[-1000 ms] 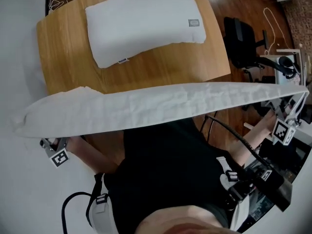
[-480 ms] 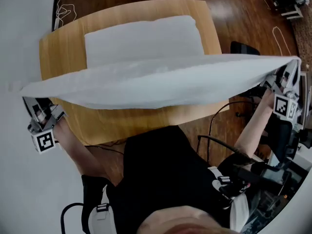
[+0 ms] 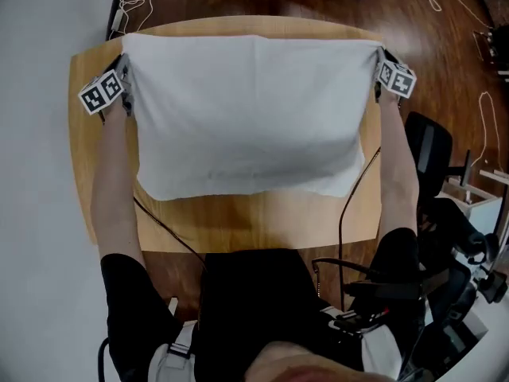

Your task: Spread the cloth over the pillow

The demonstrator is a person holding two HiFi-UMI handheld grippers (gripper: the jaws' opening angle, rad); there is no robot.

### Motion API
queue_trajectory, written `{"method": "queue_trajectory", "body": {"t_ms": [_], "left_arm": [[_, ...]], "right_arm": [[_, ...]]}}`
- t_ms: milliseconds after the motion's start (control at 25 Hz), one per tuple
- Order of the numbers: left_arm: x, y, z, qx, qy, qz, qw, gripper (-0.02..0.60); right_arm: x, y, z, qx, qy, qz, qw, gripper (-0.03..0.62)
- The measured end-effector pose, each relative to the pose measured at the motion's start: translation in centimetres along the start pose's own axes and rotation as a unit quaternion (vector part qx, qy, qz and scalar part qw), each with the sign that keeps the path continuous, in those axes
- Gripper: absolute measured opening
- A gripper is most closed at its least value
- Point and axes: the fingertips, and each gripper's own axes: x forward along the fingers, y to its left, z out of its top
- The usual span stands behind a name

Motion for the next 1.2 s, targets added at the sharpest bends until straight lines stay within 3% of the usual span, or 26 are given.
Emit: {"method": "queue_trajectory", "body": {"t_ms": [160,280,320,360,440,520,640,760,880,920,1120,1200], "left_arm": [[-1.3,2.0,-2.8,0.000,0.026,0.008,0.9996,0.127],[-6.3,6.1,-3.3,-0.055,-0.011,0.029,0.9980,0.144],[-8.4,6.4,-3.5,-0.075,-0.024,0.016,0.9967,0.144],[-10.6,5.9,-4.0,-0.091,-0.030,-0.019,0.9953,0.144],[-14.9,2.0,-6.4,-0.100,-0.006,-0.137,0.9854,0.140],[-19.6,-2.2,-11.0,-0.069,0.051,-0.231,0.9693,0.140],[-25.1,-4.5,-19.3,-0.019,0.131,-0.271,0.9533,0.140],[-26.7,-6.6,-24.9,-0.019,0.171,-0.293,0.9404,0.143],[-28.3,-7.6,-25.4,-0.045,0.150,-0.296,0.9422,0.020],[-29.3,-7.5,-25.0,-0.048,0.138,-0.293,0.9450,0.008],[-36.8,-6.2,-20.0,-0.055,0.038,-0.282,0.9573,0.005],[-37.8,-6.1,-19.9,-0.034,0.046,-0.279,0.9584,0.005]], "right_arm": [[1.8,1.2,-5.2,-0.055,0.102,0.021,0.993,0.013],[1.4,-0.1,-8.0,-0.019,0.171,0.057,0.983,0.077],[0.6,-0.9,-8.7,0.009,0.185,0.065,0.981,0.107],[-0.6,-1.8,-8.9,0.037,0.186,0.067,0.980,0.145],[-4.3,-3.5,-8.1,0.090,0.146,0.069,0.983,0.175],[-9.6,-3.5,-7.7,0.138,0.085,0.084,0.983,0.184],[-18.7,-0.7,-10.2,0.170,0.033,0.090,0.981,0.184],[-25.4,0.2,-14.2,0.170,0.038,0.047,0.984,0.184],[-31.5,1.5,-16.3,0.198,0.036,0.021,0.979,0.184],[-33.8,2.3,-16.7,0.201,0.033,0.018,0.979,0.184],[-44.0,7.2,-18.9,0.208,0.026,0.014,0.978,0.183],[-47.6,9.1,-20.2,0.223,0.025,0.003,0.975,0.181]]}}
